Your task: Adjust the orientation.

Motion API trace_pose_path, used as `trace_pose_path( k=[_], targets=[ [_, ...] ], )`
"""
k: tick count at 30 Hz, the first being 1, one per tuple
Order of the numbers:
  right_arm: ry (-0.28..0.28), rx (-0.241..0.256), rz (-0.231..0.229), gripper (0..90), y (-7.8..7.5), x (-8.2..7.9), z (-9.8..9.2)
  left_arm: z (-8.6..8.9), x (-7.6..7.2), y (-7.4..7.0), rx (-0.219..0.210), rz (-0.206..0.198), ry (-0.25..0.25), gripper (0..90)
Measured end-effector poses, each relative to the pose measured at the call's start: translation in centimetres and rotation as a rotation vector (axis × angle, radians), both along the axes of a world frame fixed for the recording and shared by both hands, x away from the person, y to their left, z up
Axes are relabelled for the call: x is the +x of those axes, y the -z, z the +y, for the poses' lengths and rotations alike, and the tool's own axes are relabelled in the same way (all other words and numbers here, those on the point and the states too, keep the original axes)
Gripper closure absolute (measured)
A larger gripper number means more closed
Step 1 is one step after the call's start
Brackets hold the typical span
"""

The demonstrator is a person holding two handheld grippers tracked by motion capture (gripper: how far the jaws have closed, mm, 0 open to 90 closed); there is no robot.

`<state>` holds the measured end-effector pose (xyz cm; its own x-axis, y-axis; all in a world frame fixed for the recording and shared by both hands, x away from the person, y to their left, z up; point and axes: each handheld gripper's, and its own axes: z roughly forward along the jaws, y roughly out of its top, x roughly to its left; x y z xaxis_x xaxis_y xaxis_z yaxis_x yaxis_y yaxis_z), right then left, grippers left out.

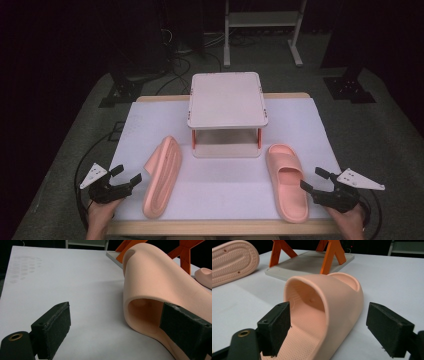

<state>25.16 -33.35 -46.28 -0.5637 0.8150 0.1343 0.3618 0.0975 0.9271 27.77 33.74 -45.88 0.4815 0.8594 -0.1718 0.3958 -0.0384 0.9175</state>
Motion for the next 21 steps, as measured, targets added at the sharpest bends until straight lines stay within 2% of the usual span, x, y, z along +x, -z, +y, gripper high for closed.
trace_pose_path(
  k=[3,8,12,14,21],
  targets=[
    [0.000,0.011,0.001,19.2,0.0,0.1,-0.1,0.0,-0.1,0.1,0.006,0.004,-0.002,9.4],
    [-0.005,0.010,0.000,19.2,0.0,0.1,0.0,0.2,-0.3,0.1,-0.006,-0.001,-0.004,9.3],
    [-0.006,-0.006,-0.011,19.2,-0.2,0.0,0.4,0.1,-0.2,0.2,0.003,0.004,0.014,9.1],
    [-0.007,-0.001,-0.011,19.2,-0.3,0.0,0.6,0.0,0.0,0.3,-0.007,0.007,0.021,9.1],
    [-0.020,-0.021,-0.015,19.2,-0.4,0.0,1.2,-0.2,0.1,0.3,0.027,0.009,0.041,9.1]
  ],
)
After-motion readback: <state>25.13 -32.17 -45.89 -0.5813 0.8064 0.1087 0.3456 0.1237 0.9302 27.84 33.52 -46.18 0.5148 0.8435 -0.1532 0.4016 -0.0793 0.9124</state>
